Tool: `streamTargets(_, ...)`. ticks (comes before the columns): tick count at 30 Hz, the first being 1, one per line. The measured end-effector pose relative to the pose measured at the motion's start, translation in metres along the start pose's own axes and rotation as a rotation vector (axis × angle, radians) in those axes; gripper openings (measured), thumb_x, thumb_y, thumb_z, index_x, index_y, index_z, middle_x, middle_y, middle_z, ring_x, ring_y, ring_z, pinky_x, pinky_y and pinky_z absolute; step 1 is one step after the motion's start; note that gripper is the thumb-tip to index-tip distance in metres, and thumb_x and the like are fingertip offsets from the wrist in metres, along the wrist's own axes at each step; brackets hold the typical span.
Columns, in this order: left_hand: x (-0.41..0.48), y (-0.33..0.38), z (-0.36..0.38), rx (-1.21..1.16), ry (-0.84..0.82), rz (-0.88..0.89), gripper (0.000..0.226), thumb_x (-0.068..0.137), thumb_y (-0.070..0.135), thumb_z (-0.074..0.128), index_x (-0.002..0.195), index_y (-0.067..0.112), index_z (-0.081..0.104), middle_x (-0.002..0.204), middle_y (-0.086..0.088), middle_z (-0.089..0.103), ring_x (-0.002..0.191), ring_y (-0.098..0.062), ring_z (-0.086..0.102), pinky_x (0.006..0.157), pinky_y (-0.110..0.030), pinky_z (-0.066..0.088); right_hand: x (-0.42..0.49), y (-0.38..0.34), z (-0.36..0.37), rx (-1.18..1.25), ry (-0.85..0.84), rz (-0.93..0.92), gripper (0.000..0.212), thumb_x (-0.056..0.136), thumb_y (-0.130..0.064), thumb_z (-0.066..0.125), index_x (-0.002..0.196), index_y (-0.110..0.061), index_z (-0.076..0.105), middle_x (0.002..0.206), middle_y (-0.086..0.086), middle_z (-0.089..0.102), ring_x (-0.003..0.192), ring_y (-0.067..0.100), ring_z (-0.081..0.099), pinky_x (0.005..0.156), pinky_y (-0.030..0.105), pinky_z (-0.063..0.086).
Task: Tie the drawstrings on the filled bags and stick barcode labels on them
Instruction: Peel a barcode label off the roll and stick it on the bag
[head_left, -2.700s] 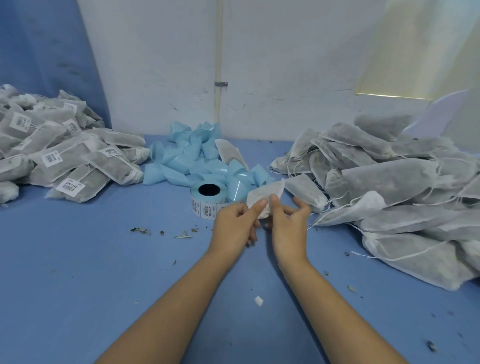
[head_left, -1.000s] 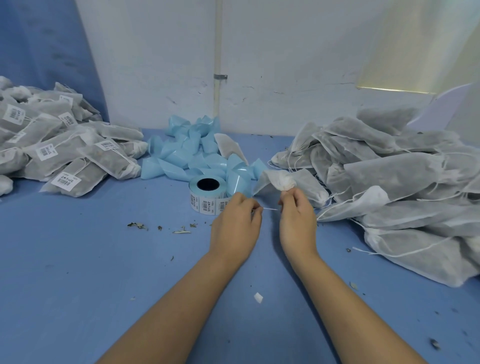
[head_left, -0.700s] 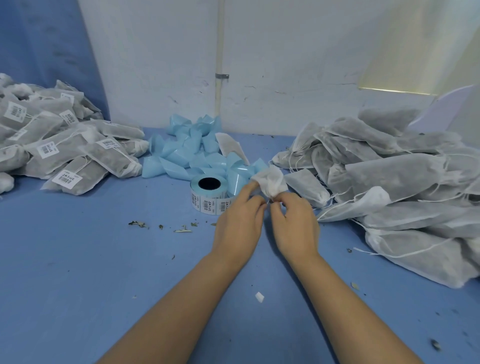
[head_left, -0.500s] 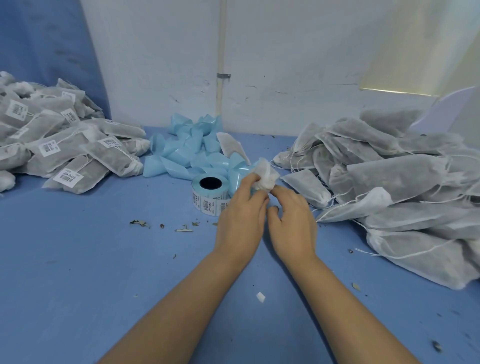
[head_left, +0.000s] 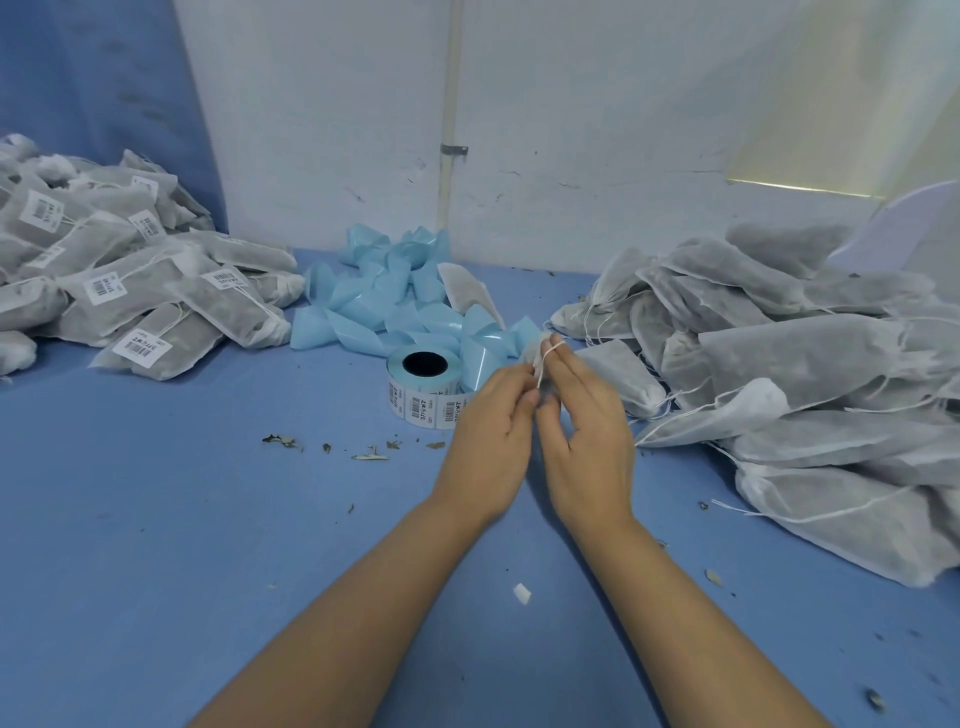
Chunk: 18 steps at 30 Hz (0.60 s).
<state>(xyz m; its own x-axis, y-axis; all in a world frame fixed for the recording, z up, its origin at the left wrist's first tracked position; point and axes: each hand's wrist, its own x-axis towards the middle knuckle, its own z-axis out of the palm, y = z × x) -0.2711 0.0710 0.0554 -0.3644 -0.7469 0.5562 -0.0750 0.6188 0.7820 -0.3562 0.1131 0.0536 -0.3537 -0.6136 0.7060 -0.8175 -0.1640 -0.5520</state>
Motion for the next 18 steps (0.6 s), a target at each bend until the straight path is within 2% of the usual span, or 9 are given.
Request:
streamTargets(4,-0.001,-0.004,0.000,-0.008,-0.071,-0.065,0.014,0.096,0.006,0.046,0.088,0.001,0.056,0.086,-0.012,0.059,0.081,-0.019,0.053,0.075,-0.028,0.041,0.002,0.003,0.000,0.020,0.100,-0.027,0.029,0.090,-0.012,0.056,0.116,-0.013,0.069,0.109,-0.008,0.065,0.097,0.019,0.055,0.086,0.002,0.030)
streamTargets(7,0.000,-0.006,-0.001,-0.078,-0.127,-0.154,0.015,0.096,0.009,0.047,0.083,0.005,0.054,0.081,-0.013,0.059,0.081,-0.025,0.052,0.076,-0.036,0.043,0.002,0.008,-0.001,0.043,0.121,-0.011,0.026,0.088,-0.005,0.062,0.111,-0.013,0.071,0.093,-0.010,0.066,0.088,0.019,0.053,0.082,0.005,0.033)
streamTargets(10,0.000,-0.008,0.000,-0.108,-0.142,-0.200,0.016,0.097,0.010,0.046,0.083,0.007,0.054,0.083,-0.006,0.062,0.084,-0.023,0.056,0.080,-0.041,0.047,0.003,0.009,0.000,0.209,0.114,0.158,0.025,0.088,-0.010,0.066,0.105,-0.027,0.072,0.078,-0.023,0.065,0.089,0.014,0.055,0.079,0.006,0.037)
streamTargets(13,0.001,-0.009,0.001,-0.127,-0.098,-0.241,0.019,0.099,0.015,0.041,0.082,0.011,0.050,0.083,-0.005,0.065,0.081,-0.018,0.061,0.075,-0.037,0.048,0.006,0.010,-0.001,0.444,0.078,0.358,0.023,0.085,-0.014,0.070,0.089,-0.036,0.073,0.082,-0.025,0.071,0.092,0.005,0.064,0.080,0.014,0.046)
streamTargets(16,0.001,-0.010,0.000,-0.120,-0.025,-0.264,0.020,0.102,0.022,0.038,0.084,0.019,0.046,0.079,-0.001,0.065,0.072,-0.013,0.064,0.069,-0.036,0.049,0.009,0.008,-0.003,0.547,-0.004,0.386,0.023,0.084,-0.011,0.070,0.081,-0.034,0.074,0.080,-0.019,0.073,0.080,-0.003,0.067,0.073,0.008,0.046)
streamTargets(18,0.001,-0.011,0.000,-0.061,0.028,-0.252,0.020,0.102,0.027,0.038,0.084,0.024,0.045,0.073,0.004,0.063,0.066,-0.011,0.062,0.066,-0.035,0.047,0.008,0.007,-0.003,0.550,-0.055,0.358,0.024,0.084,-0.009,0.070,0.080,-0.033,0.074,0.081,-0.018,0.073,0.083,-0.002,0.067,0.075,0.011,0.047)
